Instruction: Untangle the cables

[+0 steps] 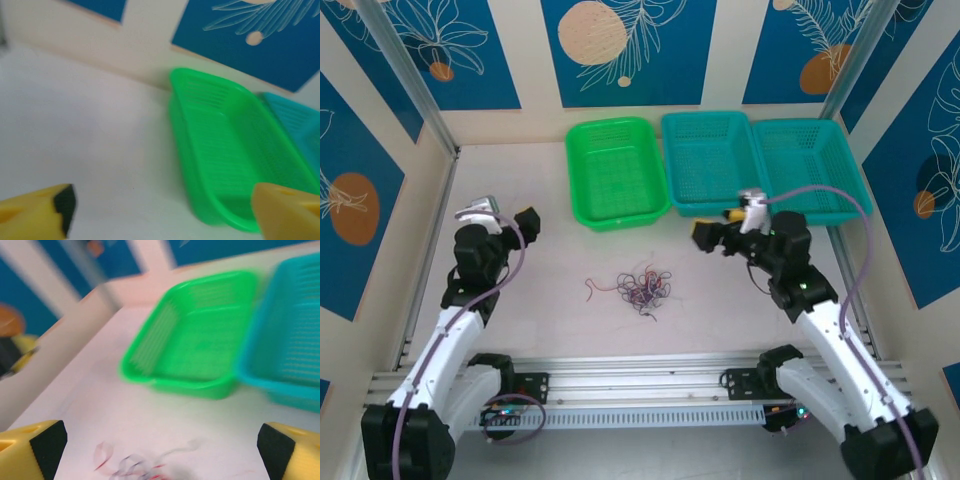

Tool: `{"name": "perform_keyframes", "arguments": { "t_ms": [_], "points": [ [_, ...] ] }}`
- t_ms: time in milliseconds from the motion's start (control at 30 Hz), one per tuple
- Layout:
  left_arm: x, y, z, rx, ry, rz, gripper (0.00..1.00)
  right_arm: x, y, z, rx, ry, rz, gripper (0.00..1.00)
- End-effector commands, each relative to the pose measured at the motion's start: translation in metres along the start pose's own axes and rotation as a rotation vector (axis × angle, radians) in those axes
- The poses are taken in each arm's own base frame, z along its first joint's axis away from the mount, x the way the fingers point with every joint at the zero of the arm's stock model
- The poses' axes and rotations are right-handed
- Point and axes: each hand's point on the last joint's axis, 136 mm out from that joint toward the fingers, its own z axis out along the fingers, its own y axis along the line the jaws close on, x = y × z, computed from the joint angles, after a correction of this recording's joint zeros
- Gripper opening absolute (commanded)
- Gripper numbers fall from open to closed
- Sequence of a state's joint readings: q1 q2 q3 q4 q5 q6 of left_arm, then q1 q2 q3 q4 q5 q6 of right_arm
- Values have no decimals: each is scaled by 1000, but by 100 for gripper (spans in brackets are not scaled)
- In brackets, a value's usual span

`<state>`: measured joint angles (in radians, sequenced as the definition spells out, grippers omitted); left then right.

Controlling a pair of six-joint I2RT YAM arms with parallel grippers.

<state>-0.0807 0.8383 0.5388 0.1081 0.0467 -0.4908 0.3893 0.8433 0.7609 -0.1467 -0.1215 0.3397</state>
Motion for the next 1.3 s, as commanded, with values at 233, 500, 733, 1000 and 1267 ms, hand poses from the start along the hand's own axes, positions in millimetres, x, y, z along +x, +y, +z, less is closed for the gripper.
{"name": "perform_keyframes", "arguments": {
  "t_ms": [233, 500, 733, 1000, 1267],
  "points": [
    [143, -43, -40, 124, 703, -405, 71, 128, 73, 92, -101, 577, -53, 99],
    [209, -85, -31, 68, 837, -679, 70, 160, 17, 101, 200, 623, -13, 100],
    [229, -92, -7, 44, 833, -683, 67, 182, 9, 105, 235, 660, -18, 99],
    [238, -87, 11, 16, 817, -647, 26, 212, 1, 119, 326, 703, -2, 98],
    [218, -54, 3, -87, 714, -524, 0, 224, -64, 94, 663, 680, 81, 22]
  ]
}}
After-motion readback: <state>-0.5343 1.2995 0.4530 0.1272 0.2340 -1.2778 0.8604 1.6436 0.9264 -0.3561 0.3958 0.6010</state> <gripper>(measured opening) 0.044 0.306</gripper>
